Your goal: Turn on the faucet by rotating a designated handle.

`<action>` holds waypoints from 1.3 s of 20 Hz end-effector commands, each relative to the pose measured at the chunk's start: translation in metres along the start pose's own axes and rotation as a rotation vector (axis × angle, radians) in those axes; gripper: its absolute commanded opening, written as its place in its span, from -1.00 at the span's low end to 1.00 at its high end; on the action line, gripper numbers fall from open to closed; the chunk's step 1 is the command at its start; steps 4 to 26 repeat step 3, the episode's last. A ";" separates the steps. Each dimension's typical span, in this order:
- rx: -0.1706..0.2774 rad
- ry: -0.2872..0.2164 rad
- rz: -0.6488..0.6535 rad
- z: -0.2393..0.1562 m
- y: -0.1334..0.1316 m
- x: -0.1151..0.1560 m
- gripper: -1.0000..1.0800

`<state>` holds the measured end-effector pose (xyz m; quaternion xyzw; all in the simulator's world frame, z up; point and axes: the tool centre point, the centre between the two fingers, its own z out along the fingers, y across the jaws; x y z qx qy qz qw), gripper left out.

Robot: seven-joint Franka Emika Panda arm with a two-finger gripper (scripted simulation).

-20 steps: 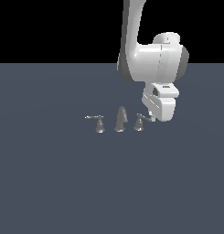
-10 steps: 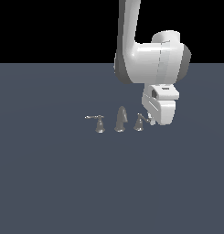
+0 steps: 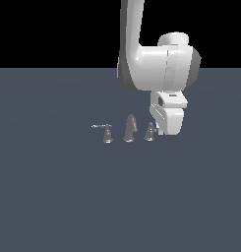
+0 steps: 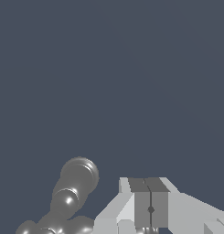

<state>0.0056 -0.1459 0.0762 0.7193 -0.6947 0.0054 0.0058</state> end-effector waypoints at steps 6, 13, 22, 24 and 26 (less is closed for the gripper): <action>0.001 -0.015 -0.051 -0.001 -0.011 -0.052 -1.00; 0.001 -0.015 -0.051 -0.001 -0.011 -0.052 -1.00; 0.001 -0.015 -0.051 -0.001 -0.011 -0.052 -1.00; 0.001 -0.015 -0.051 -0.001 -0.011 -0.052 -1.00; 0.001 -0.015 -0.051 -0.001 -0.011 -0.052 -1.00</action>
